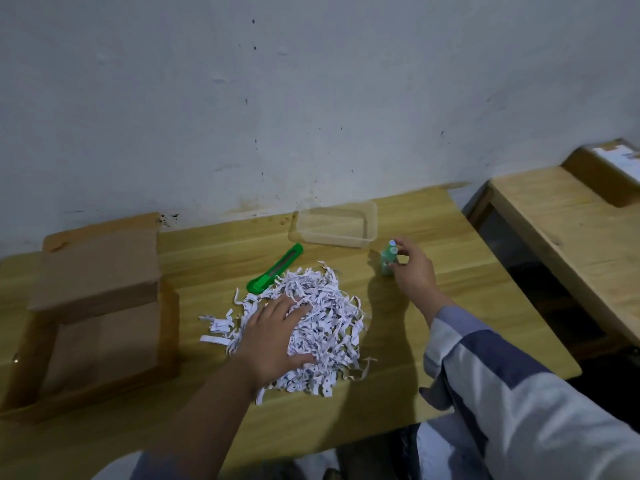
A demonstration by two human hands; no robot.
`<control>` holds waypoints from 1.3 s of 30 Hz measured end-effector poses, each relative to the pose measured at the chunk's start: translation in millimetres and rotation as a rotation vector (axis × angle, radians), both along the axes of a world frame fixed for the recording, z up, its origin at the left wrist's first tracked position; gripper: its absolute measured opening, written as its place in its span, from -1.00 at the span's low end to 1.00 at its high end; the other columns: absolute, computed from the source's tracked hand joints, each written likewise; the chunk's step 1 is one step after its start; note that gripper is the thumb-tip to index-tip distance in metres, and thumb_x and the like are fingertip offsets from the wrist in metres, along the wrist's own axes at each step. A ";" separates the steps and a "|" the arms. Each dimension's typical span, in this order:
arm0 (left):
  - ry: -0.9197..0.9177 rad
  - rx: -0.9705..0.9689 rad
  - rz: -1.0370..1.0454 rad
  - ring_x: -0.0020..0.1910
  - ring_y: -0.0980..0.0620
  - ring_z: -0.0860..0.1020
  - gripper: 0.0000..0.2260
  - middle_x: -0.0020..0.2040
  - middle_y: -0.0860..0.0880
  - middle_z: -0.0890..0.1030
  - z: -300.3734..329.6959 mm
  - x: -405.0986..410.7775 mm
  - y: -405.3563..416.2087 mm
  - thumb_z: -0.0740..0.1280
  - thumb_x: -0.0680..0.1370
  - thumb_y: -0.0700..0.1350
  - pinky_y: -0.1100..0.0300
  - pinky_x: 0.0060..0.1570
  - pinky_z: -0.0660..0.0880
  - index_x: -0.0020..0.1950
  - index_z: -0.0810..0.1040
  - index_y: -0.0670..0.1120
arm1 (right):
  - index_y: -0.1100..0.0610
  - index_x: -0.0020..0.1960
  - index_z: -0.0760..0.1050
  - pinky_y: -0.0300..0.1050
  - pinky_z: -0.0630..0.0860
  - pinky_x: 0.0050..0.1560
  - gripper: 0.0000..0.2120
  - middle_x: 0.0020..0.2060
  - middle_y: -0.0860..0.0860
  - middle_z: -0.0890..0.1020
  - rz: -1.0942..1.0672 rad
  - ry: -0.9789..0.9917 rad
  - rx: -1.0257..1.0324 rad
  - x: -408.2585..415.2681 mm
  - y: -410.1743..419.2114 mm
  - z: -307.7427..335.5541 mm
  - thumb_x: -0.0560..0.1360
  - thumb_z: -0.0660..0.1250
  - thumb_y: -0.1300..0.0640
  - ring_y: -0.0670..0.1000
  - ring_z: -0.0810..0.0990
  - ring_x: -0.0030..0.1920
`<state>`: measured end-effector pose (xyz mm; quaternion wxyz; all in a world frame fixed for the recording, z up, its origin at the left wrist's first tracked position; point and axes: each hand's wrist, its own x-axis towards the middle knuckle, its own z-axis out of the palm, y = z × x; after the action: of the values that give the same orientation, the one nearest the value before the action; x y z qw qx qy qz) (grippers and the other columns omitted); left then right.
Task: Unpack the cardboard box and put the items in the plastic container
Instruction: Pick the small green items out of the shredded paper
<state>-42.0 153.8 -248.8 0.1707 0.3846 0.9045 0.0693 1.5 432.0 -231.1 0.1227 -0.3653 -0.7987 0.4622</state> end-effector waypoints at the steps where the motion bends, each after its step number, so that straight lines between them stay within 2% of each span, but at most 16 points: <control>1: -0.016 -0.008 0.001 0.55 0.03 -0.07 -0.18 0.58 0.05 0.01 1.3 -0.2 0.9 0.32 0.40 0.34 0.01 0.50 -0.05 0.54 0.01 0.18 | 0.07 0.37 0.39 -0.15 0.45 0.03 -0.51 0.21 0.12 0.56 -0.006 0.002 -0.016 -1.1 0.9 -4.7 0.49 0.29 0.36 0.12 0.57 0.13; 5: -0.041 0.010 0.011 0.55 0.04 -0.09 -0.18 0.58 0.04 0.01 4.5 -0.2 1.2 0.33 0.40 0.33 0.03 0.48 -0.07 0.54 0.02 0.19 | 0.06 0.42 0.34 -0.16 0.43 0.12 -0.48 0.29 0.10 0.51 -0.027 0.016 -0.062 -5.8 0.9 -11.5 0.51 0.25 0.37 0.12 0.56 0.20; 7: -0.051 0.011 0.019 0.55 0.04 -0.08 -0.17 0.58 0.04 0.01 5.9 0.8 1.7 0.27 0.37 0.40 0.04 0.48 -0.08 0.54 0.02 0.19 | 0.06 0.44 0.31 -0.18 0.42 0.12 -0.46 0.29 0.10 0.52 -0.026 0.014 -0.096 -5.5 1.4 -10.8 0.51 0.26 0.36 0.11 0.55 0.21; 10: -0.040 0.019 0.006 0.55 0.03 -0.06 0.05 0.58 0.03 0.02 5.6 1.7 1.2 -0.14 0.11 0.65 0.04 0.48 -0.07 0.54 0.01 0.21 | 0.06 0.52 0.12 -0.10 0.42 0.20 -0.33 0.28 0.11 0.52 -0.015 -0.026 -0.141 1.8 0.6 -9.0 0.50 0.31 0.33 0.10 0.52 0.26; 12: -0.020 0.035 0.001 0.55 0.03 -0.04 0.14 0.57 0.03 0.05 0.4 0.8 -1.1 -0.26 0.01 0.68 0.02 0.48 -0.04 0.54 0.02 0.21 | 0.10 0.54 0.00 -0.03 0.41 0.24 -0.25 0.32 0.13 0.48 -0.055 -0.086 -0.137 10.3 -2.8 -8.2 0.50 0.33 0.30 0.13 0.48 0.29; 14: -0.020 0.051 0.005 0.55 0.03 -0.03 0.12 0.57 0.04 0.06 -2.1 -0.7 -2.4 -0.20 0.04 0.68 0.01 0.48 -0.02 0.54 0.02 0.21 | 0.12 0.54 -0.05 0.04 0.42 0.25 -0.22 0.32 0.15 0.48 -0.113 -0.127 -0.124 20.7 -11.4 -8.7 0.49 0.34 0.30 0.16 0.47 0.29; 16: -0.040 0.054 0.001 0.55 0.04 -0.05 0.06 0.57 0.05 0.04 0.3 -0.4 -2.1 -0.04 0.11 0.65 0.02 0.48 -0.05 0.54 0.00 0.20 | 0.12 0.54 -0.06 0.08 0.46 0.22 -0.22 0.27 0.16 0.50 -0.140 -0.131 -0.109 30.3 -26.1 -9.7 0.48 0.33 0.31 0.17 0.50 0.24; 18: -0.056 0.067 -0.003 0.55 0.08 -0.05 0.02 0.57 0.09 0.04 3.7 0.1 -2.7 0.08 0.16 0.61 0.03 0.49 -0.12 0.54 -0.01 0.20 | 0.13 0.53 0.00 0.05 0.51 0.12 -0.25 0.18 0.13 0.53 -0.131 -0.119 -0.069 35.3 -45.7 -8.6 0.47 0.33 0.31 0.16 0.53 0.15; 20: -0.038 0.088 0.001 0.55 0.10 -0.05 -0.07 0.57 0.13 0.04 7.0 0.1 -4.7 0.11 0.25 0.55 0.02 0.48 -0.17 0.54 0.01 0.20 | 0.11 0.48 0.13 -0.01 0.51 0.06 -0.32 0.12 0.06 0.52 -0.078 -0.108 -0.001 34.3 -65.0 -7.4 0.45 0.35 0.28 0.12 0.53 0.11; 24: 0.014 0.140 0.023 0.54 0.13 -0.07 -0.11 0.56 0.16 0.04 9.1 -1.2 -11.6 0.07 0.30 0.54 -0.04 0.48 -0.19 0.54 0.04 0.17 | 0.06 0.36 0.37 0.05 0.44 0.27 -0.53 0.26 0.08 0.46 0.169 -0.084 0.204 24.8 -99.4 -0.5 0.47 0.32 0.24 0.12 0.44 0.27; 26: 0.017 0.157 0.047 0.54 0.14 -0.09 -0.07 0.57 0.16 0.02 9.2 -1.9 -17.1 -0.01 0.29 0.57 -0.05 0.49 -0.19 0.56 0.00 0.14 | 0.08 0.21 0.52 -0.03 0.45 0.20 -0.70 0.16 0.05 0.55 0.312 0.037 0.289 17.9 -117.0 10.2 0.50 0.28 0.24 0.07 0.48 0.18; 28: 0.007 0.127 0.067 0.54 0.13 -0.12 -0.02 0.58 0.14 -0.03 9.4 -1.9 -22.4 -0.07 0.26 0.60 -0.07 0.48 -0.19 0.57 -0.07 0.10 | 0.14 0.07 0.61 -0.09 0.51 0.09 -0.78 0.01 0.06 0.66 0.463 0.110 0.276 11.2 -133.2 18.6 0.51 0.26 0.27 0.05 0.58 0.03; 31: -0.045 0.013 0.123 0.54 0.11 -0.18 -0.08 0.58 0.11 -0.16 9.7 1.3 -31.9 0.05 0.39 0.49 -0.10 0.48 -0.18 0.57 -0.20 0.06 | 0.15 -0.01 0.62 -0.06 0.55 -0.01 -0.78 -0.09 0.09 0.69 0.595 0.016 0.261 2.8 -151.6 18.5 0.51 0.21 0.28 0.07 0.63 -0.09; 35: -0.108 -0.014 0.183 0.54 0.09 -0.20 -0.11 0.57 0.09 -0.18 11.6 8.8 -45.7 0.05 0.43 0.44 -0.12 0.46 -0.22 0.56 -0.28 0.04 | 0.16 0.12 0.55 -0.16 0.48 -0.02 -0.77 0.06 0.11 0.61 0.578 -0.214 0.285 -1.4 -152.5 7.3 0.50 0.26 0.27 0.12 0.59 0.04; 37: -0.129 -0.015 0.191 0.54 0.08 -0.21 -0.15 0.57 0.08 -0.19 10.8 11.5 -51.7 0.12 0.50 0.36 -0.12 0.47 -0.22 0.55 -0.31 0.04 | 0.13 0.17 0.51 -0.11 0.49 0.00 -0.70 0.08 0.11 0.60 0.629 -0.251 0.286 -2.7 -150.7 5.5 0.45 0.32 0.27 0.14 0.58 0.07; 39: -0.135 -0.013 0.192 0.54 0.09 -0.22 -0.17 0.57 0.09 -0.21 9.1 13.1 -54.9 0.14 0.52 0.33 -0.12 0.46 -0.22 0.54 -0.33 0.06 | 0.05 0.21 0.47 -0.04 0.49 0.03 -0.64 0.13 0.08 0.57 0.719 -0.268 0.393 -5.1 -151.2 4.7 0.43 0.37 0.20 0.15 0.55 0.10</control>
<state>-29.0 98.9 -239.7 0.2264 0.2895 0.9240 0.1055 -3.5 280.8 -226.5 -0.0838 -0.0902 -0.9568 0.2632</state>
